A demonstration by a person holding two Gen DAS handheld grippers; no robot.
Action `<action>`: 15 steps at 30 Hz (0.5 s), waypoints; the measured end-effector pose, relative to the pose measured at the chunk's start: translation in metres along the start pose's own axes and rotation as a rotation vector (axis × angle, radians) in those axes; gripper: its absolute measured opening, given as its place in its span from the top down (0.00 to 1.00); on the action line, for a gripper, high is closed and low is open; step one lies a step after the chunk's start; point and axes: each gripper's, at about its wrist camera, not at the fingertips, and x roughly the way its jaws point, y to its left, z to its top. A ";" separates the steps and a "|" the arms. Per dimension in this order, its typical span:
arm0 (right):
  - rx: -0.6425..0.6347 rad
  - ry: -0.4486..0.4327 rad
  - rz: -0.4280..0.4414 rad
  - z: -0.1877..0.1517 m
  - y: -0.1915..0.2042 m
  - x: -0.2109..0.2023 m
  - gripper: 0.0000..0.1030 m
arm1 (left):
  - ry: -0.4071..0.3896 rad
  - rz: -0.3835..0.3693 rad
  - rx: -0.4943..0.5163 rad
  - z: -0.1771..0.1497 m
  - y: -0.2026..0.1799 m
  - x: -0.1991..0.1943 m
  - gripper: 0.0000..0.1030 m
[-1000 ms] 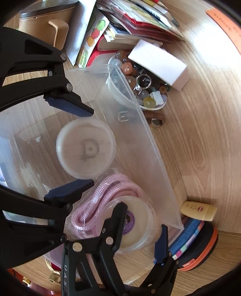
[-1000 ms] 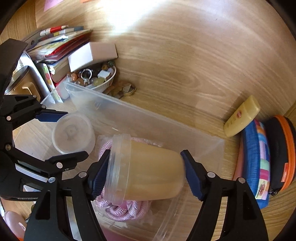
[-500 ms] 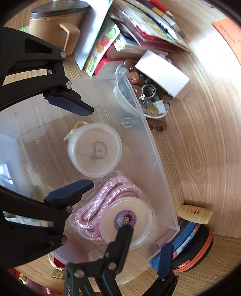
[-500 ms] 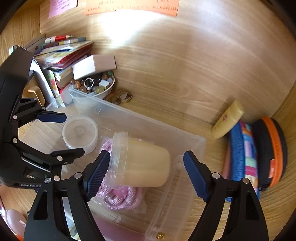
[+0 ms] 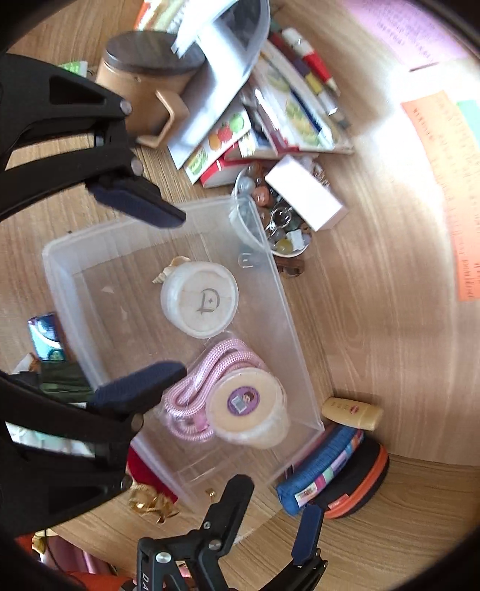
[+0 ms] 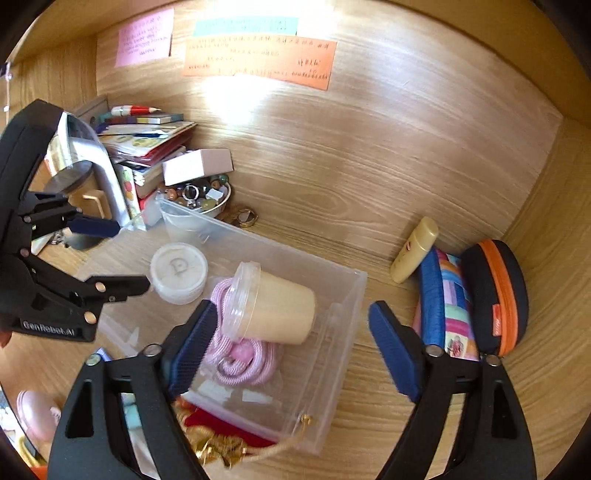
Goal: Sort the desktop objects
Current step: 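Withdraw both open grippers up and away from the clear box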
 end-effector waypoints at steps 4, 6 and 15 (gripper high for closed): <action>0.011 -0.026 0.003 -0.011 0.000 -0.020 0.17 | -0.068 0.008 0.001 -0.006 -0.006 -0.019 0.09; 0.022 -0.034 0.002 -0.018 -0.001 -0.029 0.17 | -0.090 0.015 -0.009 -0.010 -0.009 -0.027 0.09; 0.084 -0.057 0.043 -0.058 0.002 -0.057 0.11 | -0.165 0.082 -0.039 -0.054 -0.020 -0.062 0.08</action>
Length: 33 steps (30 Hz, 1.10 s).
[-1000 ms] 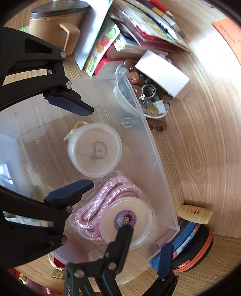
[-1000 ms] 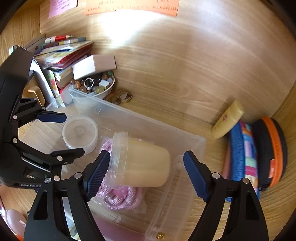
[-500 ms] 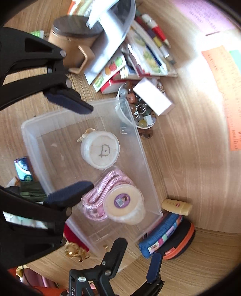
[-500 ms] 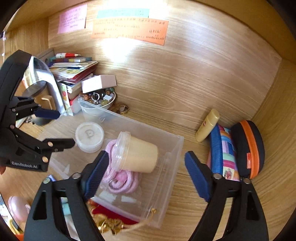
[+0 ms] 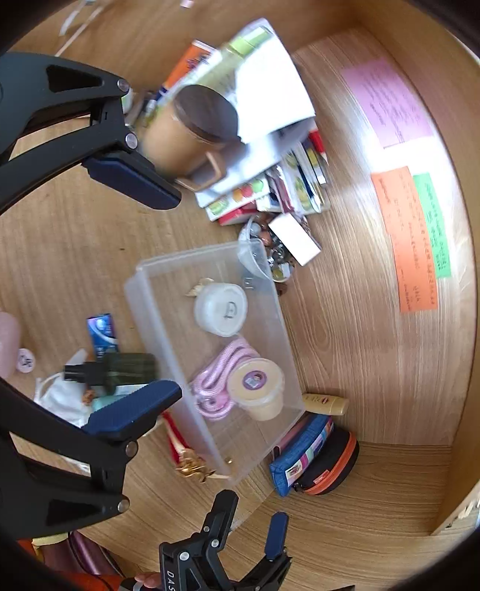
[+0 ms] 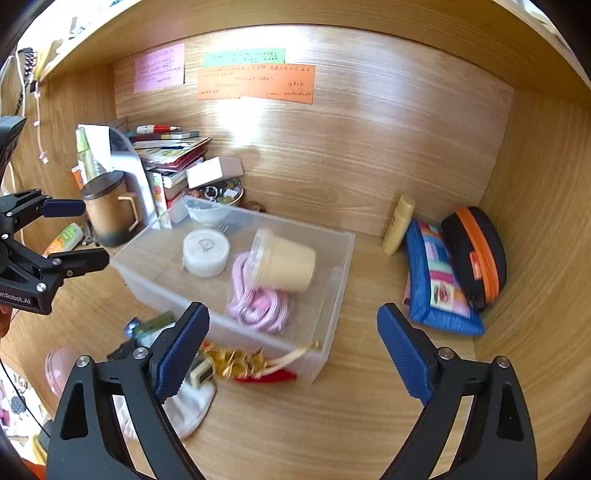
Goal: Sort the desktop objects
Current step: 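Withdraw both open grippers up and away from the clear box, then grasp the pink round case with the left gripper while the right grasps the white drawstring pouch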
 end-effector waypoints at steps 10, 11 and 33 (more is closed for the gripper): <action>0.019 0.031 0.037 -0.039 0.025 -0.005 0.11 | -0.006 0.015 -0.035 -0.052 -0.006 -0.016 0.08; 0.020 0.034 0.045 -0.043 0.029 -0.006 0.11 | -0.003 0.012 -0.036 -0.059 -0.008 -0.017 0.08; -0.007 0.129 0.123 -0.093 0.095 0.007 0.11 | 0.065 -0.149 -0.105 -0.152 -0.024 -0.002 0.08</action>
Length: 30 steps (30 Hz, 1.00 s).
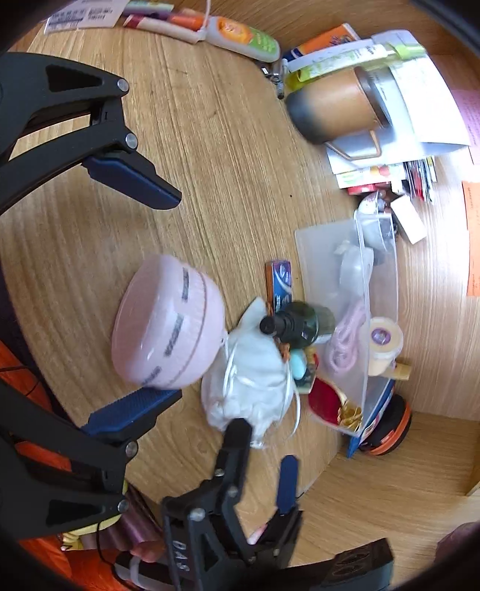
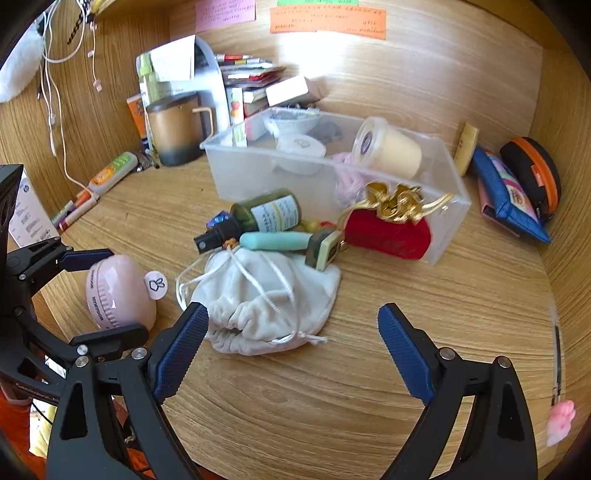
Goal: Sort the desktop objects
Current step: 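Grasp the pink round case with the left gripper while the right grasps the white drawstring pouch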
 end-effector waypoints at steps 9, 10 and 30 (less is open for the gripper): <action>0.003 0.046 0.021 0.008 0.015 0.026 0.11 | -0.051 -0.009 -0.027 0.004 0.014 0.003 0.13; 0.003 0.050 0.019 0.009 0.016 0.029 0.11 | -0.048 -0.015 -0.030 0.005 0.016 0.004 0.16; 0.023 0.001 0.091 0.005 0.008 0.030 0.45 | -0.033 -0.006 -0.132 0.009 0.030 0.017 0.37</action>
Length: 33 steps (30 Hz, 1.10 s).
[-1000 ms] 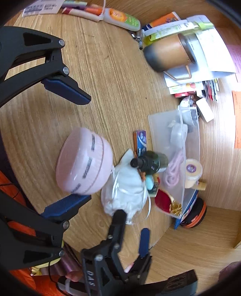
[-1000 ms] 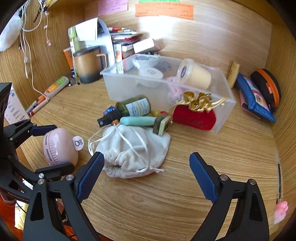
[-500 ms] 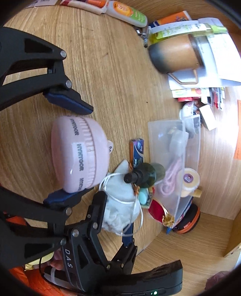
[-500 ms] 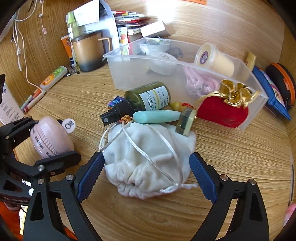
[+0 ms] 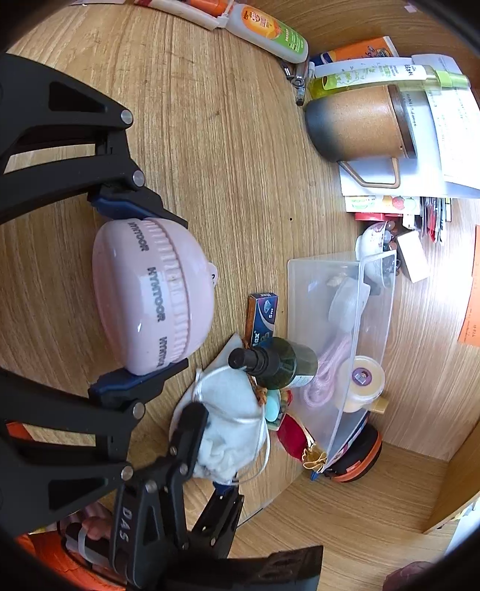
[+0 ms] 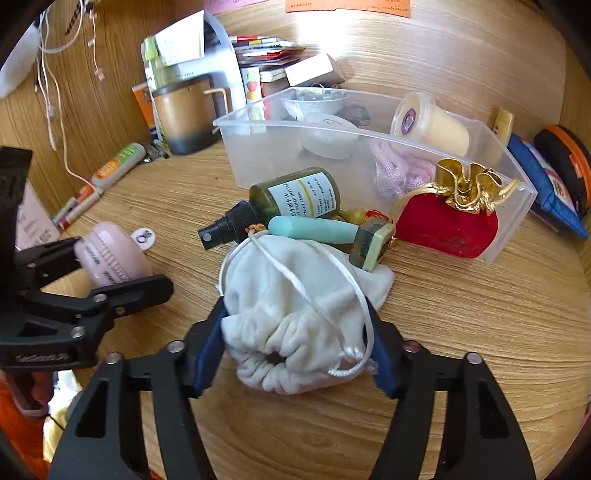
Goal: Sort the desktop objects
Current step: 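Grasp the pink round case with the left gripper while the right grasps the white drawstring pouch, then lift the pink case and white pouch with both grippers toward the clear box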
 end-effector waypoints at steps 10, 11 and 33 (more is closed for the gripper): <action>0.004 -0.028 0.049 -0.001 -0.011 -0.028 0.64 | -0.016 0.008 -0.028 0.007 -0.003 -0.006 0.37; 0.000 -0.035 0.049 -0.001 -0.011 -0.031 0.64 | -0.020 0.009 -0.029 0.009 -0.005 -0.007 0.37; -0.045 -0.147 -0.055 0.011 -0.045 -0.088 0.68 | -0.081 -0.005 0.013 0.032 -0.039 -0.019 0.37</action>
